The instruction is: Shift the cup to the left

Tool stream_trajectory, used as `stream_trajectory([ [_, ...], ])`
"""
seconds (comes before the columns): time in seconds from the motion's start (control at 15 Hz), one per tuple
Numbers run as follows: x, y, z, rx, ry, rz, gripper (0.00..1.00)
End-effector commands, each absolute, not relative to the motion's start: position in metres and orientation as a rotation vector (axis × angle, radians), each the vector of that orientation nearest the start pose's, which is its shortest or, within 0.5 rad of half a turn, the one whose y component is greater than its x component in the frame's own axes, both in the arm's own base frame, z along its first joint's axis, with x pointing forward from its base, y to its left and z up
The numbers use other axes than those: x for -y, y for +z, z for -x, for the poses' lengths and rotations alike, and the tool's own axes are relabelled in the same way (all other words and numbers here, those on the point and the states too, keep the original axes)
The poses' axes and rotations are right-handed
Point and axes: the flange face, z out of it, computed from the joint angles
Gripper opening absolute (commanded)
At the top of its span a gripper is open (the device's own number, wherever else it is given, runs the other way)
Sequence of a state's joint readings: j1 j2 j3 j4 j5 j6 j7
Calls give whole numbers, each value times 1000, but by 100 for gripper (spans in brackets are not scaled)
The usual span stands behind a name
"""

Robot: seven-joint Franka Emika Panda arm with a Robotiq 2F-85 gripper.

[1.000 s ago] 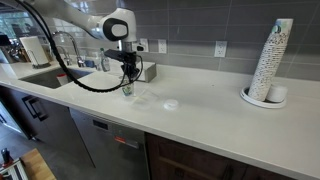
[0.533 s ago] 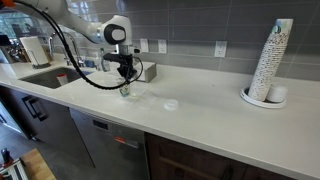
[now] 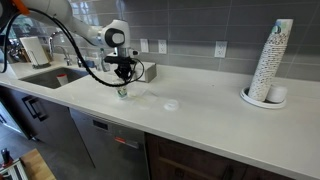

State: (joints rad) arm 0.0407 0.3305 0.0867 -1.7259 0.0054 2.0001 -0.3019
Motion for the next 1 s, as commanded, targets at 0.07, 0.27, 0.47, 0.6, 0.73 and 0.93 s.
stream_trajectory([
  [0.07, -76, 375, -645, 782, 101, 3009, 1],
  [0.27, -74, 369, -648, 826, 103, 3005, 1],
  [0.47, -74, 366, -649, 860, 123, 3013, 1],
  [0.6, -74, 368, -647, 887, 146, 3017, 29],
  [0.73, -75, 374, -642, 921, 153, 3013, 32],
  [0.93, -75, 392, -630, 973, 159, 2973, 52],
])
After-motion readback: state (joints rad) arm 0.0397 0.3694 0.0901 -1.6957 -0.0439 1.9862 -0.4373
